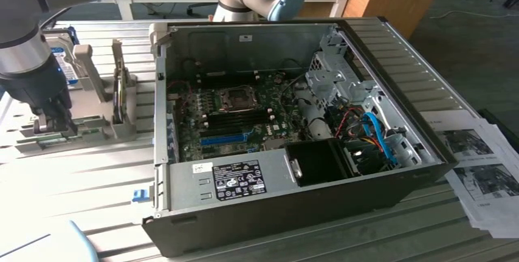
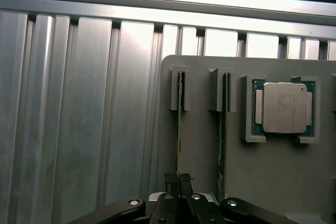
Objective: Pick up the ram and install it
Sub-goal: 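Pick up the ram and move it above insertion slot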
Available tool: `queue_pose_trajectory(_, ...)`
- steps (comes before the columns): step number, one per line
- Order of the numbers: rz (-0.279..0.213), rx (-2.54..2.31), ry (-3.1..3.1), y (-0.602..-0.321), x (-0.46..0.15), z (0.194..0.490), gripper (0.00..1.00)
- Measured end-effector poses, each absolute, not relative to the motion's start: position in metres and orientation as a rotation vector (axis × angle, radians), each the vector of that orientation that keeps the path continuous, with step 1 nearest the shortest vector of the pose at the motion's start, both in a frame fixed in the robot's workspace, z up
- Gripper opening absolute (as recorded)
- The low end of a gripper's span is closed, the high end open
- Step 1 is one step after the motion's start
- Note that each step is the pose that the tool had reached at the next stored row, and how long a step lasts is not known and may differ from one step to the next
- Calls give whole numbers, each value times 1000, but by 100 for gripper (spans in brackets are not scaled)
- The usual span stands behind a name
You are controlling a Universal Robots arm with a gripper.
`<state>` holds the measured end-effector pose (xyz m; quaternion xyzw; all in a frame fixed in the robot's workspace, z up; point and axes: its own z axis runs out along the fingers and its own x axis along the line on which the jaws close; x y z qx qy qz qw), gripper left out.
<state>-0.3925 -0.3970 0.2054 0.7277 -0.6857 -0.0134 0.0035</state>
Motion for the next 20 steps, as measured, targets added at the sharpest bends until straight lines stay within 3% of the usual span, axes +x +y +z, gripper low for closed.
queue_pose_trajectory(20,-44,2276,-2153,-397,-391,239,11)
